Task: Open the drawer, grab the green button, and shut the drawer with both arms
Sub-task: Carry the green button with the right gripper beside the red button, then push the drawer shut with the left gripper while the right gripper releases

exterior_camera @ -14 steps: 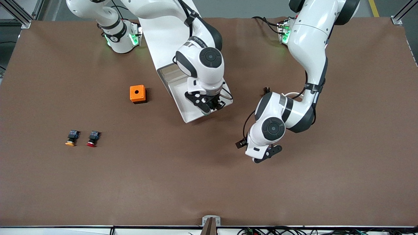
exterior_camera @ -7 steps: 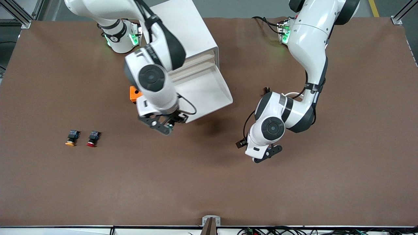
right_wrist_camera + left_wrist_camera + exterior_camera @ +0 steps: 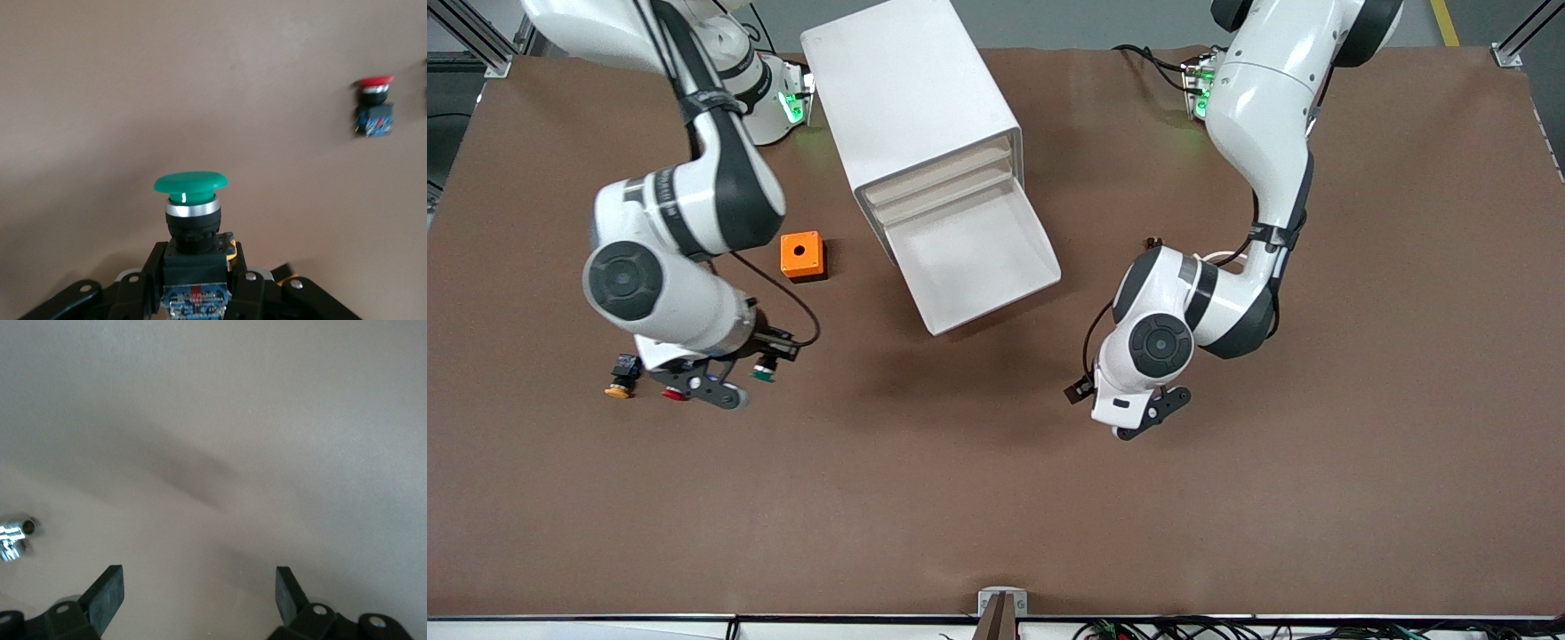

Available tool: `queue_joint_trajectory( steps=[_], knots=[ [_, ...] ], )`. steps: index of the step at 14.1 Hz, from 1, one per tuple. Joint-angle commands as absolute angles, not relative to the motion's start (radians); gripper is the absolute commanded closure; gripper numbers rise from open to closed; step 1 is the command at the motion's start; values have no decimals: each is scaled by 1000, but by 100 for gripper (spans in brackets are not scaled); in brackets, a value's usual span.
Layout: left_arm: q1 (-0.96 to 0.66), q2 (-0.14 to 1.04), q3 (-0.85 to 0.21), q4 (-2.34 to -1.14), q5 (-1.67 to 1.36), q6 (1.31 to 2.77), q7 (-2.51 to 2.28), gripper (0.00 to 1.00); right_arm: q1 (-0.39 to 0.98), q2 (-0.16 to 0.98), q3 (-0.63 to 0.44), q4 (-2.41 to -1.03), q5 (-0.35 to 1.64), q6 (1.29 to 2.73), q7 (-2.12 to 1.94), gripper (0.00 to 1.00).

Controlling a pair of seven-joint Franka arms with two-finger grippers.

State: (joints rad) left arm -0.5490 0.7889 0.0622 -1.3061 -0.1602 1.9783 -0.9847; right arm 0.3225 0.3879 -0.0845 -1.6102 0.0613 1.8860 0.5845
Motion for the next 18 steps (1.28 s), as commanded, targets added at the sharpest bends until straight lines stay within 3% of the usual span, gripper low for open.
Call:
queue_joint_trajectory(
  steps=[1, 7, 18],
  knots=[
    [-580, 772, 72, -1327, -118, 1985, -1014, 0, 282, 324, -67, -1803, 60, 2061, 506, 100],
    [-643, 767, 63, -1325, -149, 1980, -1002, 0, 180, 339, -67, -1980, 60, 2350, 304, 100],
    [-756, 788, 61, -1333, -161, 1980, -1000, 0, 124, 469, -67, -2023, 60, 2517, 249, 100]
  ],
)
